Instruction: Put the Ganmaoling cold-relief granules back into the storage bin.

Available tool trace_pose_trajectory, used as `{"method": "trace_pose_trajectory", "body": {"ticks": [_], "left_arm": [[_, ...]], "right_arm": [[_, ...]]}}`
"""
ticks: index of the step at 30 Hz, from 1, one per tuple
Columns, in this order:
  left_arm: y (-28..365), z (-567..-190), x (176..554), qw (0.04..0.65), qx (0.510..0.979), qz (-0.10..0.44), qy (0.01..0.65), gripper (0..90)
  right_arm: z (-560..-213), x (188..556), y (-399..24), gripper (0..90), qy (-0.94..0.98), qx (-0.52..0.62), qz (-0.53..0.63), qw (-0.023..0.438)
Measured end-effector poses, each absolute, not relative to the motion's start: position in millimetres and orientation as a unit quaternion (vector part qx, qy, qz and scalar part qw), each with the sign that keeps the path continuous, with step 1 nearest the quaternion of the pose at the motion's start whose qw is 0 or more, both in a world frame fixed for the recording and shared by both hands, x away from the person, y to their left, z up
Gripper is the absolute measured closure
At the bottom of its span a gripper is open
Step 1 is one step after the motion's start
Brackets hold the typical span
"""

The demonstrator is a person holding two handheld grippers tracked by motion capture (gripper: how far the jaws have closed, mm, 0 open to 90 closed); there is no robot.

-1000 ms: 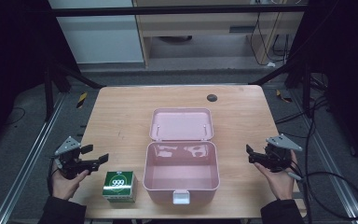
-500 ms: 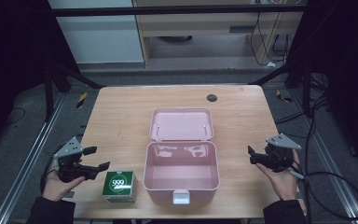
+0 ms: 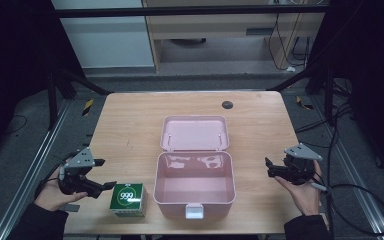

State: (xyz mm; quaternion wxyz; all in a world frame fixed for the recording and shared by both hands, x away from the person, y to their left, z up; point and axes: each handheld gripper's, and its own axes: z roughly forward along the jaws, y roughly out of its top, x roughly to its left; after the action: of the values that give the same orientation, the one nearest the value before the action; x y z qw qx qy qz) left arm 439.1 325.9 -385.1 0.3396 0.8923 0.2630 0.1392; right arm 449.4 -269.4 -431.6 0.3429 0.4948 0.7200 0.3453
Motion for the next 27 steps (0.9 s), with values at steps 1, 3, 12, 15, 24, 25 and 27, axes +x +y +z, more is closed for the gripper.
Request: {"method": "trace_pose_trajectory", "body": {"ticks": [1,3,12,15,24,25,27], "left_arm": [[325,-384,439,0.334,0.896,0.137,0.258,12.7],[321,-383,438,0.321,0.907,0.126,0.241,12.7],[310,-376,437,0.290,0.931,0.106,0.194,11.6],[305,-374,435,0.281,0.939,0.100,0.169,10.9],[294,-377,436,0.265,0.951,0.078,0.136,10.6],[293,-378,437,0.262,0.953,0.079,0.133,10.6],[290,-380,438,0.252,0.957,0.074,0.125,9.9]], "right_arm": [[-432,449,-269,6.4,0.720,0.495,0.345,0.343],[-432,449,-270,6.3,0.720,0.495,0.344,0.344],[-433,448,-273,6.1,0.722,0.495,0.342,0.342],[-433,448,-272,5.8,0.722,0.495,0.342,0.340],[-432,448,-271,5.2,0.726,0.491,0.344,0.337],[-432,448,-270,5.2,0.725,0.491,0.345,0.339],[-433,448,-269,5.2,0.727,0.491,0.344,0.336]]}}
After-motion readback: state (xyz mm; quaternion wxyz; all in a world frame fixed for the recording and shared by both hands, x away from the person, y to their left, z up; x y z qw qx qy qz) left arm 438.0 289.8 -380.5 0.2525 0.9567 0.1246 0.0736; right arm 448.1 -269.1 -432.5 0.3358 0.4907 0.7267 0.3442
